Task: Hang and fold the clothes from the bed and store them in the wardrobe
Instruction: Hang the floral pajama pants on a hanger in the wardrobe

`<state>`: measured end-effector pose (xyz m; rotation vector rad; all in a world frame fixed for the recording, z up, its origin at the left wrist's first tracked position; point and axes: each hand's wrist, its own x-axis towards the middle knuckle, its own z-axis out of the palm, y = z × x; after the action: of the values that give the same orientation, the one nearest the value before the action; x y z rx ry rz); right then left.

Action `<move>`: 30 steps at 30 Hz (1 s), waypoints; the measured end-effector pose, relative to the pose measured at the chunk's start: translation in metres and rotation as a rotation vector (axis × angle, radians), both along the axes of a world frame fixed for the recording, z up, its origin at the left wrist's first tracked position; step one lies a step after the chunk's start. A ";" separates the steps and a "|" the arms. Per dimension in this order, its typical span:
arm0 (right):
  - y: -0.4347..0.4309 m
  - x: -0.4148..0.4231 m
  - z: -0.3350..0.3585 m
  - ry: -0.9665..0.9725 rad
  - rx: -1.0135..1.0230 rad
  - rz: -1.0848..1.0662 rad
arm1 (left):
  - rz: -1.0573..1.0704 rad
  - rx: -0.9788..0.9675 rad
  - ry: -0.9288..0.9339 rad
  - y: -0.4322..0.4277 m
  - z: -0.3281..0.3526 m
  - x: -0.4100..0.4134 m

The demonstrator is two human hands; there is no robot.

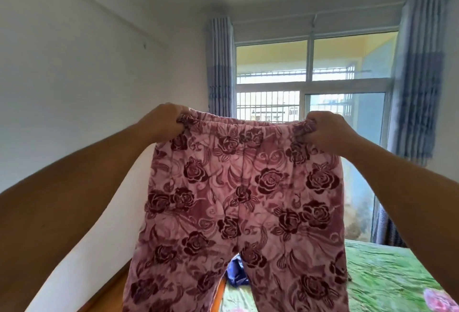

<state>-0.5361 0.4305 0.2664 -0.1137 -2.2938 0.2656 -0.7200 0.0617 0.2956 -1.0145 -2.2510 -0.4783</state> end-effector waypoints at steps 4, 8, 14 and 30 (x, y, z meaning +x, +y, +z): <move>-0.005 -0.007 -0.019 -0.074 -0.041 0.015 | 0.056 -0.014 -0.079 -0.023 -0.019 -0.006; 0.003 -0.001 -0.035 -0.112 -0.086 -0.004 | 0.106 -0.024 -0.127 -0.059 -0.039 -0.017; 0.004 0.015 -0.048 -0.180 -0.127 -0.040 | 0.128 -0.017 -0.246 -0.094 -0.064 -0.019; -0.068 -0.027 -0.127 -0.243 -0.518 0.064 | -0.004 0.044 -0.690 -0.044 -0.139 0.002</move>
<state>-0.5627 0.3627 0.1394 -0.3513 -2.4165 0.9204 -0.7176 0.0181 0.1566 -0.9206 -2.8114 -0.9957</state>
